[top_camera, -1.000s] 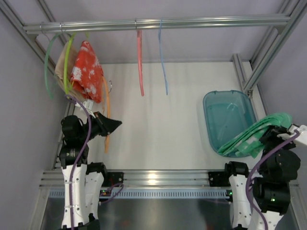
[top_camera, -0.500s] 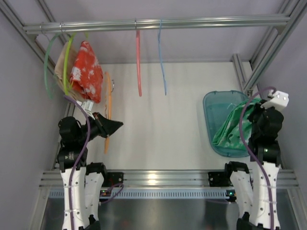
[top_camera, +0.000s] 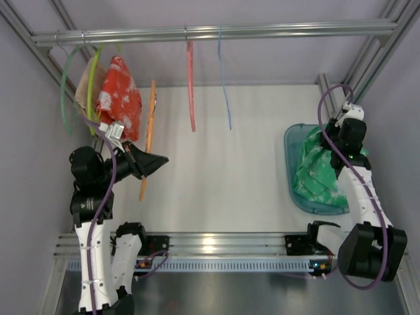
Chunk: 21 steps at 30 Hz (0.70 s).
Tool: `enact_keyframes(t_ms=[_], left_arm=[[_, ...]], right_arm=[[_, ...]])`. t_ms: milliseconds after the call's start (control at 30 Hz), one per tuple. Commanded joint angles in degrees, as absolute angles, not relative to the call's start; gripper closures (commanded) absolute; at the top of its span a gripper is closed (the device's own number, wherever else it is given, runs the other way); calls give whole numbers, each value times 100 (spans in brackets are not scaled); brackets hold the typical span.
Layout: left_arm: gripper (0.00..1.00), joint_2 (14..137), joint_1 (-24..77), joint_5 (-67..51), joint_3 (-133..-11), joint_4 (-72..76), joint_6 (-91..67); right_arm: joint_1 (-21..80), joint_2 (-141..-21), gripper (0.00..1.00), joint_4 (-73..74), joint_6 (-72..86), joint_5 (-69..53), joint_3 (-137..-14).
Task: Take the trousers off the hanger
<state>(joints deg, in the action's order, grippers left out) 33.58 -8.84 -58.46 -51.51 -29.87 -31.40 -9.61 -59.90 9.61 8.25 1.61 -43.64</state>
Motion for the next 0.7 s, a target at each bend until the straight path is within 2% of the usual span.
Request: enact_keyframes(t_ms=[0,33,167,200,233,333,533,667], left_arm=[[100,3725,-905,-6187,-5528,-2137,-3304],[100,3796,-905,-6214,-5554,-1979,-3357],[100,4174,-896,-6240,-5485,-785,-3917],[100,4253,-896,-6249,-5423,-60,-4103],[100,4471,-888,-6214,-5275,469,-4722],[100,4998,-827,-6004,-5115,2141,-5649],[100,5939,42,-5713,-5589,2802,-4835],[100,6547,307,-5792,-5809,3610,-4895]], right_arm=[[-1020,-6415,64,861,1063,-245,-4675],[-1011,-6460,45,905,1098,-324,-4728],[-993,-6443,11,1116,1283,-632,-4948],[-993,-6399,3,1229,1309,-650,-5035],[-984,-6364,1,1309,1327,-676,-5106],[-984,-6206,1,1573,1345,-729,-5335],[-993,-5766,1,1863,1327,-826,-5589],[-984,-5582,1,2100,1424,-1002,-5800]])
